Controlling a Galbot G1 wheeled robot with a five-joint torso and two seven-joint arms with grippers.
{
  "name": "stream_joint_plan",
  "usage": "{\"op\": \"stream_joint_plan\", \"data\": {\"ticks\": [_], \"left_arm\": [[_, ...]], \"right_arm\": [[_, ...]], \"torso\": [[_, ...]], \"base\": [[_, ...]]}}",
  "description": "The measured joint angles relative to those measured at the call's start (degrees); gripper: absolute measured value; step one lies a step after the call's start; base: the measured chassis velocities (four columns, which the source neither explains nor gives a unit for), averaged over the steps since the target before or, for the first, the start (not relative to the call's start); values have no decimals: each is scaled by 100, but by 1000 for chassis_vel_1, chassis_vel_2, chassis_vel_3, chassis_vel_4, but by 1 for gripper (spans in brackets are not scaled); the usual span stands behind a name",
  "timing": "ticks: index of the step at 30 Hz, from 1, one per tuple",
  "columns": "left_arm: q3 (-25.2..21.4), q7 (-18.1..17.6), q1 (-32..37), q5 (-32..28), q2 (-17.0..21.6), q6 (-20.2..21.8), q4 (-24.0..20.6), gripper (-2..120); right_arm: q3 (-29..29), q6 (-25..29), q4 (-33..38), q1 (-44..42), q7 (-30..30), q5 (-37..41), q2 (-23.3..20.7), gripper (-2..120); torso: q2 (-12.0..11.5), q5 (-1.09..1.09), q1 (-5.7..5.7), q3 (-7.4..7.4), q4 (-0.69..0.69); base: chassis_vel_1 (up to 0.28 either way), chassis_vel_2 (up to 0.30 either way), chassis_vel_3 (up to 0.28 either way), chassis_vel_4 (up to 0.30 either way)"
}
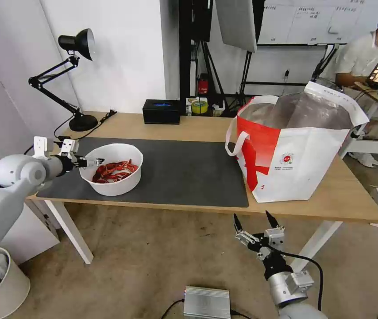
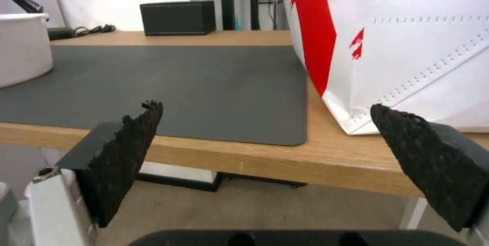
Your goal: Pick up the trash from the table and place it into the takeout bag.
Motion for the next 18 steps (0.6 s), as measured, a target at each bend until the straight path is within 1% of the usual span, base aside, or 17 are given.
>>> {"op": "stream_joint_plan", "data": {"ticks": [6,9,10,11,12,13,15,16,17,18], "left_arm": [[-14,-2,32,18,-66,-14,37,99],[-64,2,76,33,-78,-42,61,85],[-64,2,76,33,-78,-42,61,85],[-82,6,94,35,-80,-48,61,82],[-105,11,116,36,-83,-54,57,75],[-105,11,116,36,-83,-54,57,75],[-132,32,159,37,-84,-75,41,65],[-132,32,159,37,-84,-75,41,65],[-122,38,159,36,-84,-104,50,58],[-103,39,155,46,-81,-123,54,56]], "right_arm": [[1,0,0,0,0,0,0,100],[1,0,0,0,0,0,0,100],[1,0,0,0,0,0,0,100],[0,0,0,0,0,0,0,100],[0,0,0,0,0,0,0,100],[0,0,0,0,0,0,0,100],[0,0,0,0,0,0,0,100],[0,0,0,0,0,0,0,100],[0,0,0,0,0,0,0,100],[0,0,0,0,0,0,0,100]], "torso": [[0,0,0,-1,0],[0,0,0,-1,0],[0,0,0,-1,0],[0,1,0,-1,0],[0,1,0,-1,0],[0,1,0,-1,0],[0,1,-1,-1,0],[0,1,-1,-1,0],[1,1,-1,-1,0],[0,1,-1,-1,0]], "base": [[0,0,0,0],[0,0,0,0],[0,0,0,0],[0,0,0,0],[0,0,0,0],[0,0,0,0],[0,0,0,0],[0,0,0,0],[0,0,0,0],[0,0,0,0]]}}
